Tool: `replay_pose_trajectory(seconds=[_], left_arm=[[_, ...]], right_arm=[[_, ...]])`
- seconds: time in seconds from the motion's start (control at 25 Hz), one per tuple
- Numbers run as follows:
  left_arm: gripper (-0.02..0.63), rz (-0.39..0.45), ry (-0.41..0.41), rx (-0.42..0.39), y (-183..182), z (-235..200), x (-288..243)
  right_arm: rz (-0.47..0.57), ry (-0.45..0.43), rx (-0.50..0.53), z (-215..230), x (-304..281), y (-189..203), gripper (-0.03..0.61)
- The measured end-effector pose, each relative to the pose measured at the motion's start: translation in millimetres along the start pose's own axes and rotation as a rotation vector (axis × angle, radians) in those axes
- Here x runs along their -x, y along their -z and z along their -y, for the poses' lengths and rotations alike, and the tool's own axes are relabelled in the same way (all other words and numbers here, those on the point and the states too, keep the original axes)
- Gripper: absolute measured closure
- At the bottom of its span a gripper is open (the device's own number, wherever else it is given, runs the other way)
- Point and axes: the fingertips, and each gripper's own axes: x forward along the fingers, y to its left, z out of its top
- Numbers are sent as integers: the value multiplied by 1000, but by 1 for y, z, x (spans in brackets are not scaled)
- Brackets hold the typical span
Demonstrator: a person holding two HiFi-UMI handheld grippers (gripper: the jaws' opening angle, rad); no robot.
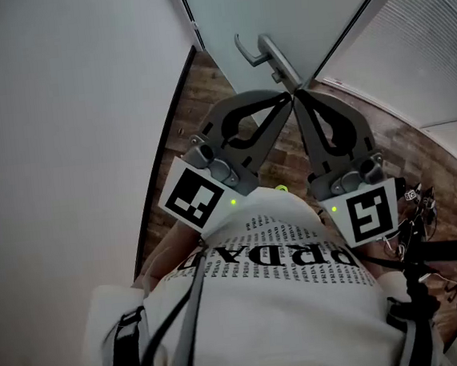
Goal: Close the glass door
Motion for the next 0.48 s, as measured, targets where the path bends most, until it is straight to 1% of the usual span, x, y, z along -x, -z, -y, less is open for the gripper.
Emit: replay_pose_trajectory(seconds=[0.48], left_arm=[[618, -11, 17, 6, 1, 2, -4]], right_arm=[[-4, 15, -1, 3, 2, 1, 580]])
